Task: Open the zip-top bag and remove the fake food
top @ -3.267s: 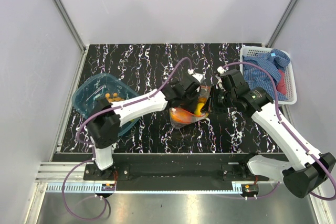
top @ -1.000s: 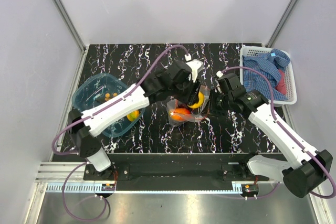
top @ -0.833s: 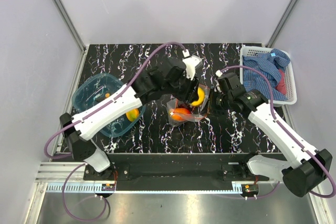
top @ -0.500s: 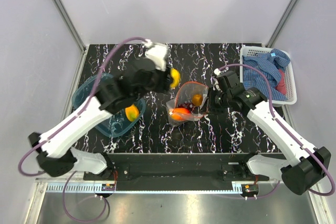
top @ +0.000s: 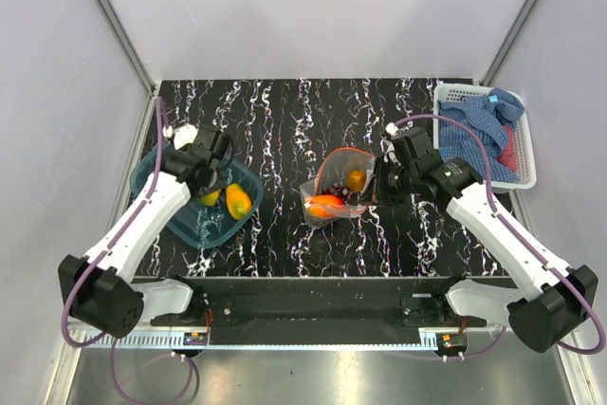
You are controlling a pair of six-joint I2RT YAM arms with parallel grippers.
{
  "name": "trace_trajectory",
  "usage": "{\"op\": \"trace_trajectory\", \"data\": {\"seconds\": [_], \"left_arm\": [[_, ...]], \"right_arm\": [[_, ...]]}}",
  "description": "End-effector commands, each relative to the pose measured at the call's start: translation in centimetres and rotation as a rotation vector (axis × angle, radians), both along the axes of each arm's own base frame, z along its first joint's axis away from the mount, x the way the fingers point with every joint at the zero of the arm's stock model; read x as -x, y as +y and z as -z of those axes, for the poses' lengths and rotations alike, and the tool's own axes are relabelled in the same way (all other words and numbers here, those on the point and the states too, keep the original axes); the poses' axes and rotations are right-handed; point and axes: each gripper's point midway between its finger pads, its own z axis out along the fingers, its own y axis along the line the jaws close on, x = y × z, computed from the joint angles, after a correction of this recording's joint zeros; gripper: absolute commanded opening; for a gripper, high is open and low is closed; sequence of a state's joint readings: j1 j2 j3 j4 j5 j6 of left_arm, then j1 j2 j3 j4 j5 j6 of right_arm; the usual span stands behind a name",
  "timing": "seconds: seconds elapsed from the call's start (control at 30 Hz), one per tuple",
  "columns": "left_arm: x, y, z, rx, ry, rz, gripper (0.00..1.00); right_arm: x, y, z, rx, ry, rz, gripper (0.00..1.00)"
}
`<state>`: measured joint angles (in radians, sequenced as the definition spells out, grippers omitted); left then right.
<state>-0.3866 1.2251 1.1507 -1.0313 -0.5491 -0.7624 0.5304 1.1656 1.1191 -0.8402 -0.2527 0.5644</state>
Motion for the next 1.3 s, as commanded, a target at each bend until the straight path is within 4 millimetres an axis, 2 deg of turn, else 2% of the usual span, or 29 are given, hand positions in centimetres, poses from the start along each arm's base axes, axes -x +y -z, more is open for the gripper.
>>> {"op": "trace_trajectory", "data": {"seconds": [0.0,0.03,0.2,0.3,0.33,0.4,0.43,0.47,0.53,0.57,0.67,0.73,0.77,0.8,0.83,0.87,0.9,0.93,0.97,1.0,1.03,1.07,1.1,1.13,1.17,1.23,1.27], "left_arm": [[1.9,-1.1,3.2,0.136,0.088,-0.101,0.00],[2.6,-1.0,4.4,0.137,0.124,-0.113,0.00],[4.2,-1.9,7.6,0.199,0.202,-0.153,0.04],[4.9,-1.6,8.8,0.193,0.221,-0.182,0.43],[5.0,-1.6,9.1,0.193,0.226,-0.183,0.66],[5.1,-1.6,9.2,0.194,0.230,-0.182,0.82],[5.0,-1.7,9.0,0.195,0.229,-0.175,0.97],[4.6,-1.8,8.4,0.201,0.215,-0.167,0.99],[4.1,-2.1,7.4,0.195,0.219,-0.126,0.99],[2.8,-2.7,5.5,0.211,0.178,-0.100,0.99],[0.9,-4.4,2.3,0.234,0.124,0.018,0.96],[-1.4,-7.5,-2.4,0.279,-0.009,0.171,0.93],[-2.0,-8.9,-3.9,0.302,-0.057,0.242,0.86],[-2.0,-12.0,-6.2,0.366,-0.111,0.367,0.85],[-3.0,-14.4,-8.8,0.401,-0.219,0.487,0.83],[-2.9,-16.3,-10.5,0.437,-0.272,0.575,0.82],[-1.5,-19.6,-11.9,0.498,-0.303,0.714,0.78],[-1.6,-21.6,-14.6,0.521,-0.410,0.809,0.76],[-0.9,-23.2,-15.4,0.543,-0.435,0.882,0.75],[0.7,-25.5,-16.3,0.574,-0.452,0.982,0.71],[0.9,-26.9,-17.1,0.576,-0.488,1.050,0.70],[2.0,-28.4,-17.3,0.587,-0.487,1.119,0.68],[2.4,-29.6,-16.6,0.578,-0.467,1.182,0.62],[2.7,-30.5,-17.2,0.580,-0.473,1.215,0.58],[3.3,-31.4,-16.8,0.577,-0.457,1.252,0.55],[3.2,-32.8,-15.2,0.551,-0.408,1.291,0.49],[3.3,-33.4,-15.4,0.549,-0.406,1.306,0.47]], "right_arm": [[-0.7,0.6,-2.1,-0.036,-0.073,-0.022,0.00],[-0.7,0.6,-2.1,-0.037,-0.074,-0.022,0.00],[-0.8,0.6,-2.1,-0.036,-0.072,-0.023,0.00],[-0.7,0.7,-2.2,-0.038,-0.077,-0.025,0.00],[-0.8,0.7,-2.2,-0.036,-0.076,-0.026,0.00],[-0.8,0.7,-2.1,-0.036,-0.075,-0.028,0.00],[-0.7,0.7,-2.0,-0.035,-0.073,-0.031,0.00],[-0.7,0.7,-2.1,-0.036,-0.076,-0.032,0.00],[-0.7,0.8,-2.2,-0.039,-0.075,-0.035,0.00],[-0.7,0.7,-2.2,-0.039,-0.075,-0.033,0.00],[-0.8,0.8,-2.1,-0.039,-0.071,-0.035,0.00],[-0.8,0.8,-2.0,-0.039,-0.067,-0.033,0.00],[-0.8,0.9,-1.9,-0.038,-0.063,-0.036,0.00],[-0.9,0.9,-1.9,-0.040,-0.062,-0.032,0.00],[-0.9,1.0,-1.9,-0.039,-0.060,-0.033,0.00],[-0.8,1.0,-1.9,-0.040,-0.060,-0.034,0.00],[-0.8,1.0,-1.9,-0.040,-0.058,-0.033,0.00],[-0.9,0.9,-2.0,-0.042,-0.063,-0.030,0.00],[-0.9,0.9,-2.0,-0.041,-0.062,-0.030,0.00],[-0.9,0.9,-2.2,-0.043,-0.069,-0.028,0.00],[-0.9,1.0,-2.4,-0.046,-0.073,-0.031,0.00],[-0.9,0.9,-2.6,-0.048,-0.081,-0.027,0.00],[-1.0,0.9,-2.7,-0.048,-0.084,-0.028,0.00],[-1.0,0.9,-2.9,-0.051,-0.087,-0.027,0.00],[-0.9,0.9,-3.0,-0.052,-0.091,-0.026,0.00],[-1.0,0.8,-3.3,-0.055,-0.098,-0.026,0.00],[-0.9,0.8,-3.3,-0.056,-0.101,-0.026,0.00]]}}
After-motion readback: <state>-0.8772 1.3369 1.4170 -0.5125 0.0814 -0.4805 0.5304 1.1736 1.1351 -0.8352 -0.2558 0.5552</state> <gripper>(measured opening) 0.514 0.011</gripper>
